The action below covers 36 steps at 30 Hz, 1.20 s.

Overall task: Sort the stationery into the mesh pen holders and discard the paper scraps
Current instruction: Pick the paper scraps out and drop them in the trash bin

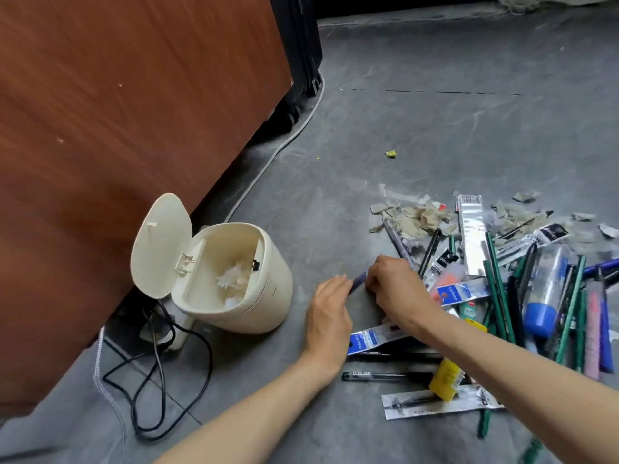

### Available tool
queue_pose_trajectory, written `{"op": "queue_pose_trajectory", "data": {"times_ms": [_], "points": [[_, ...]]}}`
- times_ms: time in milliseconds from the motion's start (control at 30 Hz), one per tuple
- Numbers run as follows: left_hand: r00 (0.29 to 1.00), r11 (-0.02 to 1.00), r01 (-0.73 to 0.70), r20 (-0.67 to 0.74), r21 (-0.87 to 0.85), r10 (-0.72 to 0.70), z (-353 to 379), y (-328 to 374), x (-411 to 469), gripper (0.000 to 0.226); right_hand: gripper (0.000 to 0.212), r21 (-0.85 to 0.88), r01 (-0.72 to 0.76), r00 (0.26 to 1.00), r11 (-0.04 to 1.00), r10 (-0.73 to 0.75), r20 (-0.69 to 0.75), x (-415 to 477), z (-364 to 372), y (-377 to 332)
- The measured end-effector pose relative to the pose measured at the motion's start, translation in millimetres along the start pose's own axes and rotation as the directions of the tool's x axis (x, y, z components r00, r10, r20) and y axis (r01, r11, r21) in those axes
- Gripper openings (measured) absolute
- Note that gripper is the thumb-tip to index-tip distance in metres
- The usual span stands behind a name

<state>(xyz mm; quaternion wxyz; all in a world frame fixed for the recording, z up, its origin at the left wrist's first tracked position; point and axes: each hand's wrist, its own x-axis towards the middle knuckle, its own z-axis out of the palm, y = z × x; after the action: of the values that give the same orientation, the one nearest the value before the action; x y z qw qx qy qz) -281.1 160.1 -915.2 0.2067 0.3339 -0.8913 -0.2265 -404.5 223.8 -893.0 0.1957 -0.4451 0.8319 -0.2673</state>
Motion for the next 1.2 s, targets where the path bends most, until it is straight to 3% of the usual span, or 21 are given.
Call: {"op": "queue_pose_trajectory", "data": {"times_ms": [133, 233, 367, 500, 567, 667, 767, 900, 1000, 1100, 1200], "points": [[0.977, 0.955, 0.21, 0.009, -0.209, -0.213, -14, 12, 4, 0.018, 0.023, 0.216, -0.216, 0.975, 0.952, 0.224, -0.011, 0, -18, 5], [0.923, 0.863, 0.38, 0.074, -0.334, -0.377, -27, 24, 7, 0.015, 0.023, 0.48, -0.364, 0.918, 0.798, 0.393, 0.042, 2, -37, 3], [0.953, 0.899, 0.274, -0.03, -0.341, -0.302, -53, 43, 15, 0.015, 0.02, 0.731, -0.33, 0.912, 0.597, 0.401, 0.085, 15, -56, -26], [0.96, 0.912, 0.112, -0.193, -0.394, -0.202, -91, 64, 28, 0.013, 0.013, 0.873, -0.241, 0.941, 0.423, 0.32, 0.105, 29, -63, -73], [0.935, 0.893, 0.104, -0.263, -0.438, -0.238, -114, 67, 35, 0.012, 0.013, 0.875, -0.218, 0.958, 0.431, 0.265, 0.108, 35, -59, -99], [0.894, 0.862, 0.167, -0.296, -0.479, -0.338, -146, 55, 41, 0.016, 0.012, 0.832, -0.177, 0.979, 0.527, 0.181, 0.093, 36, -50, -133], [0.849, 0.869, 0.293, -0.31, -0.4, -0.429, -170, 31, 35, 0.011, 0.007, 0.786, -0.128, 0.991, 0.605, 0.112, 0.075, 31, -38, -158], [0.882, 0.888, 0.413, -0.155, -0.201, -0.445, -177, 8, 25, 0.022, 0.022, 0.683, -0.098, 0.995, 0.724, 0.07, 0.069, 27, -28, -183], [0.915, 0.911, 0.391, -0.051, -0.13, -0.4, -183, 8, 22, 0.033, 0.039, 0.602, -0.148, 0.985, 0.784, 0.061, 0.161, 25, -26, -194], [0.945, 0.941, 0.321, -0.03, -0.104, -0.326, -187, 15, 17, 0.036, 0.05, 0.568, -0.112, 0.981, 0.816, -0.001, 0.195, 19, -36, -196], [0.938, 0.937, 0.336, -0.052, -0.099, -0.342, -181, 22, 12, 0.034, 0.046, 0.583, -0.076, 0.987, 0.809, -0.023, 0.161, 10, -54, -190]]}}
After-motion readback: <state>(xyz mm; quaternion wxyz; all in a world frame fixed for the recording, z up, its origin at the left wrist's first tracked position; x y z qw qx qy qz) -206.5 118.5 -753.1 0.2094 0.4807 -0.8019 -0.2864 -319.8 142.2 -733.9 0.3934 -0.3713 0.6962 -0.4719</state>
